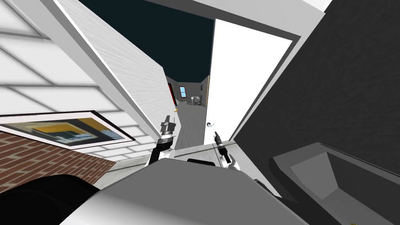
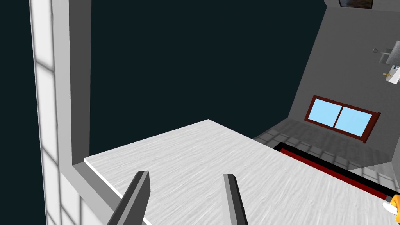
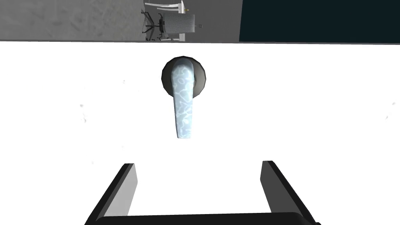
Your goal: Push the door open
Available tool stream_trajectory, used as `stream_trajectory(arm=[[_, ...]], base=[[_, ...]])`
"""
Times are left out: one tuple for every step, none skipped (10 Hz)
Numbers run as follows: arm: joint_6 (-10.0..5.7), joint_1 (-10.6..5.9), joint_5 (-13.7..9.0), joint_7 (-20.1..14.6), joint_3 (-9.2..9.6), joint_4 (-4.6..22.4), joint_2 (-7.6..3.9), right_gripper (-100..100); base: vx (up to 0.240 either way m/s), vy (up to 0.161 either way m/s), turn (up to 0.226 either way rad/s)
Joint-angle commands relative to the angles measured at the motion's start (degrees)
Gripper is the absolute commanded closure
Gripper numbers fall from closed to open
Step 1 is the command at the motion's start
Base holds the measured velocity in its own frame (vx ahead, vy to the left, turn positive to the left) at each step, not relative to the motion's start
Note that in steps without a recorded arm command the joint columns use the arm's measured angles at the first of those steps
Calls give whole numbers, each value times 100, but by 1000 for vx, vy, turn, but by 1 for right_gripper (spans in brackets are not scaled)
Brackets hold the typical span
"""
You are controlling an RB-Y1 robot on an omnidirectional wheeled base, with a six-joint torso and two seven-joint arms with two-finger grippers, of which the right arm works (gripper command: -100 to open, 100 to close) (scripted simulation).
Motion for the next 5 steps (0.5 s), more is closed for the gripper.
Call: stream_trajectory(arm=[[-47,-63,33,-64,11,183,5,-100],[-91,-124,60,-110,17,357,14,-100],[-95,-125,37,-67,2,323,7,-100],[-98,-137,21,-45,-12,354,13,-100],[-97,-140,16,-36,-17,359,16,-100]], base=[[123,-55,19],[144,-75,32],[66,-35,13],[120,0,31],[182,16,33]])
